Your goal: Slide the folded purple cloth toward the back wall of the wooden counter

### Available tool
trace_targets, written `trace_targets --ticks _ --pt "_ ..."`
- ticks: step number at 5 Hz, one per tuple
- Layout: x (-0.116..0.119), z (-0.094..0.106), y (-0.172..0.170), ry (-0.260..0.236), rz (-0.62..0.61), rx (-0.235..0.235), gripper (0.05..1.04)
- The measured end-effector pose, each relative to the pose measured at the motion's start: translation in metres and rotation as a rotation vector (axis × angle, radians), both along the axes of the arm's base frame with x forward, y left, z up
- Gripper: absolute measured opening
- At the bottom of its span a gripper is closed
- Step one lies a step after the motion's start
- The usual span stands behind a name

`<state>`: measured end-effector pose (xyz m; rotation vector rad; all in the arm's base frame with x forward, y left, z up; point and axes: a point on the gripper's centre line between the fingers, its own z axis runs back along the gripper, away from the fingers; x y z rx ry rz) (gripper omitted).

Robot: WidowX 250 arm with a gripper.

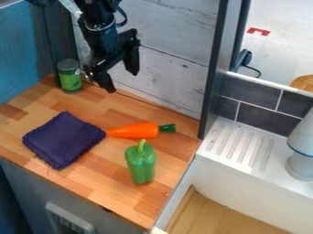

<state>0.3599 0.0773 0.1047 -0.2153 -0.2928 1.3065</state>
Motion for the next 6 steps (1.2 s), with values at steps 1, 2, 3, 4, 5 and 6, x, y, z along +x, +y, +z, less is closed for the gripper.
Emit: trace_targets --ticks 1,2,3,4,5,6 --pt "-0.003 -0.015 0.000 0.036 -0.006 -0.005 0.989" --pt "-0.005 -0.032 0.006 0.020 -0.128 0.092 0.989" --pt "-0.014 -0.043 0.021 0.047 -0.227 0.233 0.989" --pt "-0.022 -0.041 0.037 0.131 -0.391 0.385 0.989" --pt "-0.020 -0.036 0.056 0.225 -0.746 0.426 0.989" --pt "-0.028 -0.039 0.078 0.232 -0.952 0.469 0.989"
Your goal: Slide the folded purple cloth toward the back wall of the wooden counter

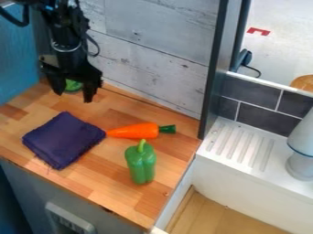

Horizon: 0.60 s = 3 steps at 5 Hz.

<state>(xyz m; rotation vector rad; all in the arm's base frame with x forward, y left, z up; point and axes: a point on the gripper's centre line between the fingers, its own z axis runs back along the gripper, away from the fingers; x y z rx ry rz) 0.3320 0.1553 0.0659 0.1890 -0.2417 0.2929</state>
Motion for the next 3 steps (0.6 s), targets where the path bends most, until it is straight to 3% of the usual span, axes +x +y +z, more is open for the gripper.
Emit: trace_targets --ticks 1,2,3 --pt "-0.010 -0.023 0.002 0.077 -0.093 -0.080 0.990" --pt "-0.021 -0.032 0.011 0.067 -0.100 -0.091 0.991" --pt "-0.035 -0.043 0.010 0.088 -0.140 -0.125 0.993"
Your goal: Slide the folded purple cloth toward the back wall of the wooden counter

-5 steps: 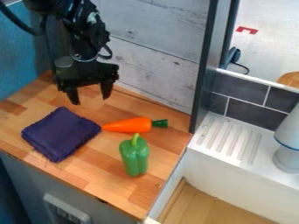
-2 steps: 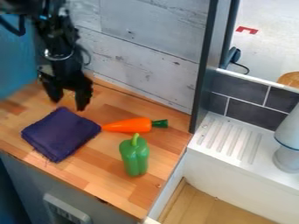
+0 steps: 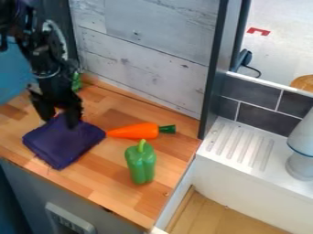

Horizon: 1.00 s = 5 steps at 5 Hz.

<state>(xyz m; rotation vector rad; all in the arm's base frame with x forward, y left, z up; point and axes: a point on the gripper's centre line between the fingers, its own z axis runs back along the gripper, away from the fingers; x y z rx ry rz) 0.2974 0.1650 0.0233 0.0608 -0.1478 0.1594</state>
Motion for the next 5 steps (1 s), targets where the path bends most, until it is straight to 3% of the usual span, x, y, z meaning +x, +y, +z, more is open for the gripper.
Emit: trace_targets --ticks 1,2,3,4,5 --pt "-0.019 -0.003 0.006 -0.006 -0.003 -0.044 0.994" --pt "-0.028 0.004 0.012 -0.033 -0.007 -0.047 0.994" --pt "-0.028 -0.003 0.015 -0.024 -0.004 -0.035 0.994" --pt "-0.030 -0.030 0.016 0.037 0.006 -0.040 0.994" --pt "-0.017 -0.035 0.014 0.042 -0.008 -0.021 0.995"
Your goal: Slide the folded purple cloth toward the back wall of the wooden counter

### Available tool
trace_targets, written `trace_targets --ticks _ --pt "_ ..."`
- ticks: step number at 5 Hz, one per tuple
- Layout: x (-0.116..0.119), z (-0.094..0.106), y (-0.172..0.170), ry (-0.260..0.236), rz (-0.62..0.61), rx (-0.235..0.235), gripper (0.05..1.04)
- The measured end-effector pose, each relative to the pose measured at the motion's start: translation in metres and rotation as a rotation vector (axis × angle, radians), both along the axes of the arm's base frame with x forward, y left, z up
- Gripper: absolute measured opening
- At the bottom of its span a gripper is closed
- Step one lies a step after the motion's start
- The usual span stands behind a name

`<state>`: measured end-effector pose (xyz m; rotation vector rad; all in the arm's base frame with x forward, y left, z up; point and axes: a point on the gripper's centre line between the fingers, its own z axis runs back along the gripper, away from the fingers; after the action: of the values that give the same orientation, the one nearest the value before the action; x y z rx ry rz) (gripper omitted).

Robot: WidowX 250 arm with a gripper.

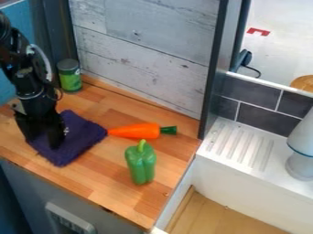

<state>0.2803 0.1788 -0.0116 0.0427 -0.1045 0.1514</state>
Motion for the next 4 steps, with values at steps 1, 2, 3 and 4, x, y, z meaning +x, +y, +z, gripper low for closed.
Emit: trace_targets --ticks 1,2,3,4 --pt "0.013 -0.001 -0.001 -0.007 -0.001 0.014 0.996" --pt "0.042 -0.002 -0.006 -0.036 0.000 0.012 0.996" --pt "0.061 -0.001 -0.008 -0.044 0.010 -0.007 0.997" --pt "0.085 0.002 -0.016 -0.054 0.016 -0.019 0.997"
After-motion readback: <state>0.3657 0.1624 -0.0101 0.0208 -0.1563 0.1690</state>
